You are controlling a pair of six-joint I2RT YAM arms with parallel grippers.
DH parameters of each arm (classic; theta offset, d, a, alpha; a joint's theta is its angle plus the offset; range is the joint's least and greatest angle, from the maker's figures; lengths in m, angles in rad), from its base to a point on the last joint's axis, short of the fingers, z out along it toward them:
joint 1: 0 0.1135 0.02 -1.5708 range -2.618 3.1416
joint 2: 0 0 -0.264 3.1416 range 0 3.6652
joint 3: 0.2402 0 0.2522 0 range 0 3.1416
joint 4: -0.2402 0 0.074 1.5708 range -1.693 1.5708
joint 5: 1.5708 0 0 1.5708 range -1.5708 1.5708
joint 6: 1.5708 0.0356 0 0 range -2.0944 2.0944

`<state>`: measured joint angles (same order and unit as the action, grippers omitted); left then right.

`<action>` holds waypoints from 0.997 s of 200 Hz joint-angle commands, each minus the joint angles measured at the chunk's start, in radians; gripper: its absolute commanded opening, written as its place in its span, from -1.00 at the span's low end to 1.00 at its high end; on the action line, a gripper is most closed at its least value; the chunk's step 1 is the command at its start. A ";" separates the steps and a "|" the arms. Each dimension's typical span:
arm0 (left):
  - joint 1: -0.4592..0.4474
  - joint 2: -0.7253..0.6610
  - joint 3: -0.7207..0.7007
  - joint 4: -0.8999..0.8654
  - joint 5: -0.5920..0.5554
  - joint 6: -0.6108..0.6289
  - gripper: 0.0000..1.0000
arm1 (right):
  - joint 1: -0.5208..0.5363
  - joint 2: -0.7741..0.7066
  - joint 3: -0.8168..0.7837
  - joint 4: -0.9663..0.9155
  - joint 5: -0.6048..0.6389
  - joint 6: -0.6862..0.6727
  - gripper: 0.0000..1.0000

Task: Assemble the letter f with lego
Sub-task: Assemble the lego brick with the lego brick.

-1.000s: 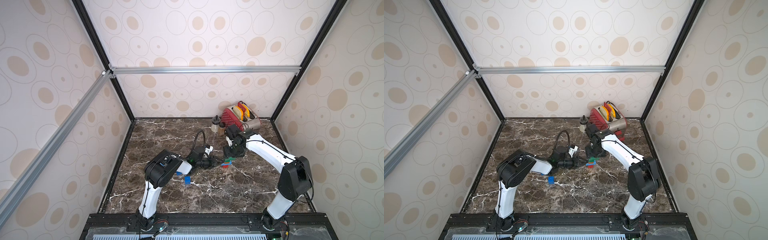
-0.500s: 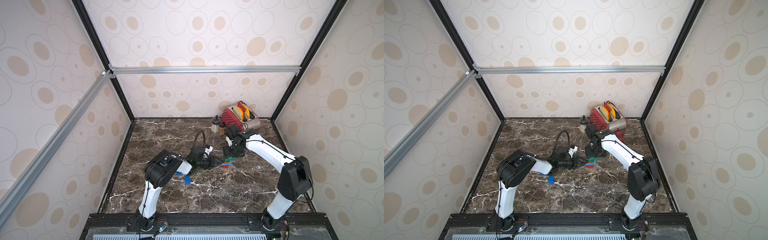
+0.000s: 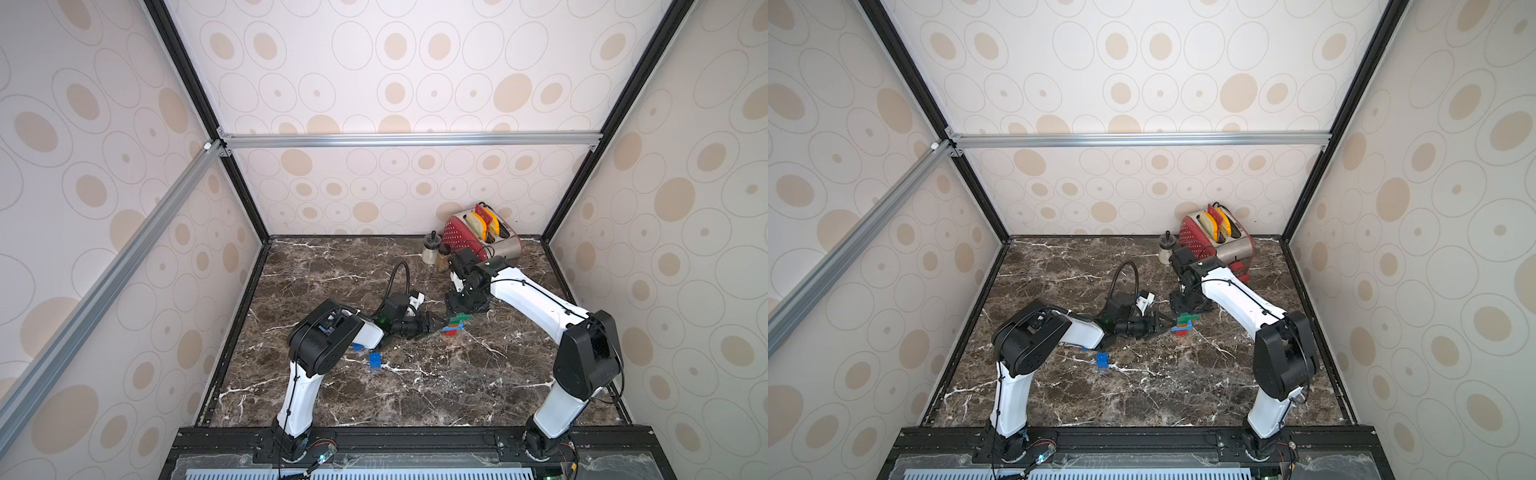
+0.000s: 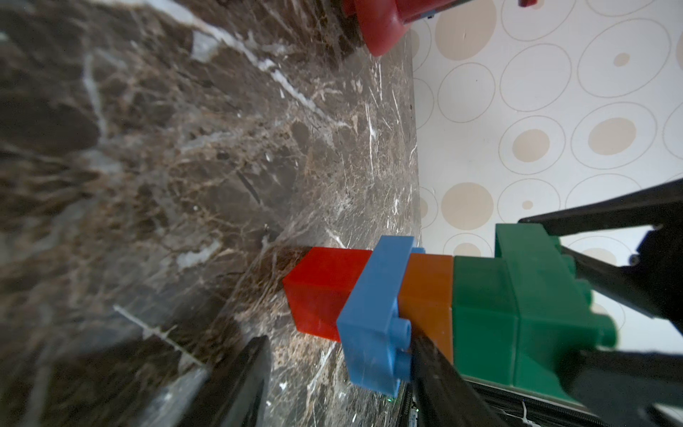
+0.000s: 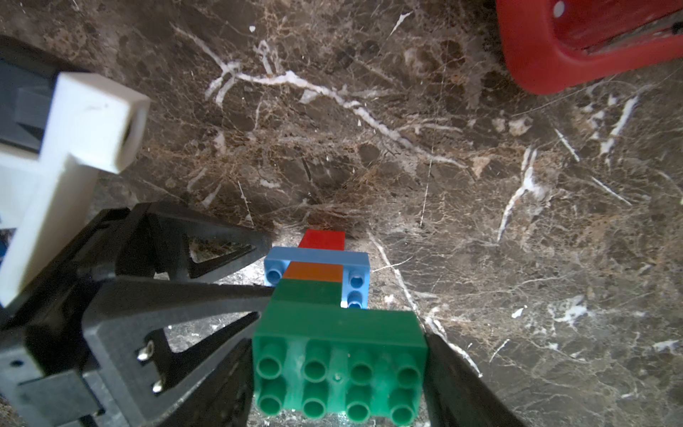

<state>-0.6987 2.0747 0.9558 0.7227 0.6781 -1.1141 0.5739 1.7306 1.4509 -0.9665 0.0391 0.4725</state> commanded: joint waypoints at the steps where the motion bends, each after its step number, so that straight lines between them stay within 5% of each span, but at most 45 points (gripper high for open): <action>1: 0.007 -0.011 0.000 -0.039 -0.016 0.011 0.26 | -0.011 0.009 0.029 -0.023 0.007 -0.008 0.47; 144: 0.007 -0.013 -0.005 -0.025 -0.015 0.006 0.36 | -0.009 -0.100 -0.052 0.045 0.014 -0.032 0.85; 199: 0.007 -0.034 -0.006 -0.010 -0.003 0.001 0.40 | -0.009 -0.162 -0.129 0.076 0.009 -0.023 0.83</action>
<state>-0.6964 2.0735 0.9550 0.7170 0.6754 -1.1141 0.5705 1.6157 1.3628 -0.9058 0.0395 0.4480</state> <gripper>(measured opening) 0.701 0.923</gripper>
